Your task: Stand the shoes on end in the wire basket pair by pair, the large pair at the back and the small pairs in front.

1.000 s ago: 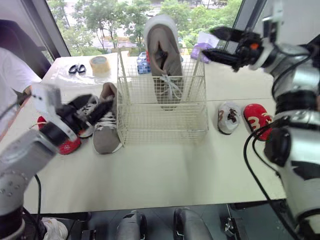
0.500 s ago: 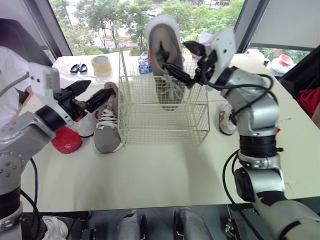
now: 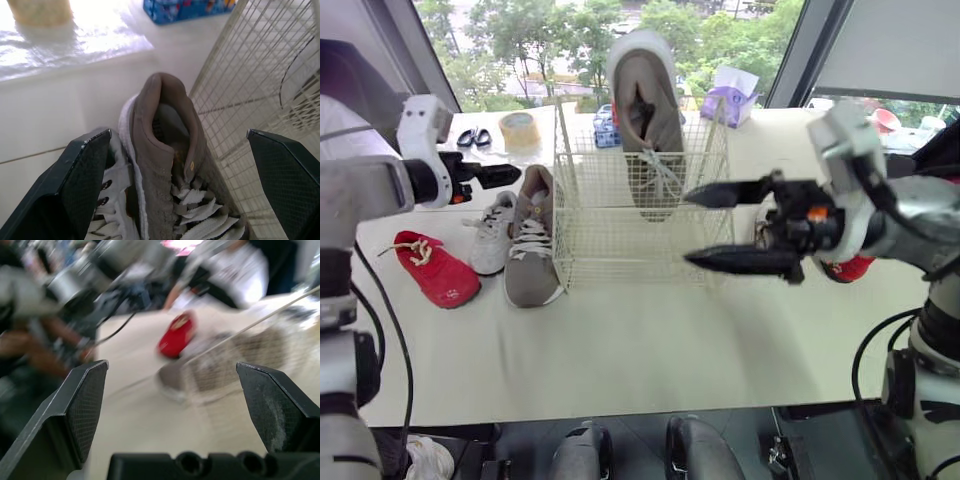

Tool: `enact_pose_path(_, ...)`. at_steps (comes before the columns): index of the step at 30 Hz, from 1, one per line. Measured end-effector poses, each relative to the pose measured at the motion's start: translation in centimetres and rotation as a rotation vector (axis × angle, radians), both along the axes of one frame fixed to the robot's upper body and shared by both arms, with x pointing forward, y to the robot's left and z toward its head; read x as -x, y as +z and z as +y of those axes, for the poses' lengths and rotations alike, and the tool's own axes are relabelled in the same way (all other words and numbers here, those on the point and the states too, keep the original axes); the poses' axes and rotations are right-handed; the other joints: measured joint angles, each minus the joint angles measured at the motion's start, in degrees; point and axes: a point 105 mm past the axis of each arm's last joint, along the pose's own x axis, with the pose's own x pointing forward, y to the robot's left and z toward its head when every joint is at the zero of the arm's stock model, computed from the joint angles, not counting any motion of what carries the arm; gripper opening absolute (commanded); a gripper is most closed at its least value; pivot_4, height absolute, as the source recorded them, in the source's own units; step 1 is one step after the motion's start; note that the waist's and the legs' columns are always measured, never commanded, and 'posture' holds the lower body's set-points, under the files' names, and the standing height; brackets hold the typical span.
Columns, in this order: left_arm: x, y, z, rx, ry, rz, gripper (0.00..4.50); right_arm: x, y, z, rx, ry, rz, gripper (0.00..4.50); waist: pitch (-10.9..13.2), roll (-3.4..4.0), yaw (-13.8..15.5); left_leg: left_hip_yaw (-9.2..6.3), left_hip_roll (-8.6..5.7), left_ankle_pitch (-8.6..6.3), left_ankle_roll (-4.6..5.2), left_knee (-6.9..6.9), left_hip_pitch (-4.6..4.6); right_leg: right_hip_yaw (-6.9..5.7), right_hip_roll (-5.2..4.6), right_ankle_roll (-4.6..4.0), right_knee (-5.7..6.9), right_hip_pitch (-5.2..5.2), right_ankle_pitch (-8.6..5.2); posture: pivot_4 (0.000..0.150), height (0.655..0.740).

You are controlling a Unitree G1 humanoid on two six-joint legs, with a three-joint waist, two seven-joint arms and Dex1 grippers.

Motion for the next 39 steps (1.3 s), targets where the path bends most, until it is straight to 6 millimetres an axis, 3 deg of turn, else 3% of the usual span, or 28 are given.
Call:
enact_pose_path(3,-1.8,-0.9,-0.2,-0.044,-0.011,0.048,4.5,-0.3,-1.0,0.5,0.038,-0.019,0.003,4.42,0.0,-0.01,0.25,0.02,-0.02,0.0,0.0,0.02,-0.09,0.0,-0.01,0.0,-0.01,-0.07,0.0,0.15,0.74)
enact_pose_path(11,-5.3,-5.8,-2.9,-0.088,-0.071,0.173,4.5,-1.3,-1.4,0.3,0.034,-0.144,-0.061,4.42,0.08,-0.18,1.43,0.16,-0.03,-0.11,0.19,0.13,-0.18,0.06,-0.06,0.01,-0.08,-0.11,0.0,0.15,0.74)
enact_pose_path(15,-6.1,-6.0,-4.0,-0.186,-0.097,0.138,3.17,-1.8,-1.2,0.2,0.017,-0.193,-0.082,4.5,0.07,-0.22,1.5,0.14,0.0,-0.14,0.25,0.14,-0.17,0.06,-0.13,0.02,-0.09,-0.08,0.01,0.15,0.74)
enact_pose_path(21,-6.3,-6.1,-3.9,-0.241,-0.088,0.142,0.13,-2.3,-1.3,-0.4,-0.006,-0.253,-0.082,4.5,0.06,-0.23,1.5,0.11,0.02,-0.16,0.29,0.14,-0.18,0.05,-0.14,0.02,-0.07,-0.09,0.0,0.15,0.74)
enact_pose_path(26,-6.2,-5.6,-3.9,-0.154,-0.064,0.151,0.04,-2.3,-1.4,-0.8,-0.002,-0.276,-0.088,4.5,0.1,-0.3,1.51,0.1,0.01,-0.19,0.34,0.15,-0.27,0.04,-0.17,0.04,-0.09,-0.12,0.0,0.15,0.74)
enact_pose_path(29,-6.2,-3.7,-2.7,-0.063,-0.009,0.106,0.04,-2.3,-1.5,-1.2,0.009,-0.29,-0.088,4.5,0.23,-0.52,1.32,0.08,0.03,-0.19,0.34,0.19,-0.49,0.03,-0.15,0.05,-0.04,-0.35,0.01,0.15,0.74)
enact_pose_path(35,-4.2,9.0,0.8,0.063,0.064,-0.257,0.04,-2.9,-0.8,-1.9,-0.025,-0.305,-0.092,4.5,0.32,-0.67,0.93,0.07,0.04,-0.16,0.29,0.23,-0.76,-0.02,-0.12,0.07,0.01,-0.56,0.01,0.15,0.74)
enact_pose_path(36,-3.7,10.1,1.1,0.062,0.071,-0.292,0.04,-3.0,-0.7,-1.9,-0.03,-0.304,-0.089,4.5,0.31,-0.66,0.96,0.07,0.04,-0.16,0.29,0.23,-0.71,-0.02,-0.13,0.08,0.0,-0.51,0.0,0.15,0.74)
enact_pose_path(39,-3.3,10.6,2.1,0.094,0.115,-0.323,0.04,-3.3,-0.2,-1.8,-0.063,-0.288,-0.093,4.5,0.31,-0.66,1.12,0.04,0.05,-0.16,0.3,0.32,-0.68,-0.02,-0.15,0.07,0.01,-0.48,0.01,0.15,0.74)
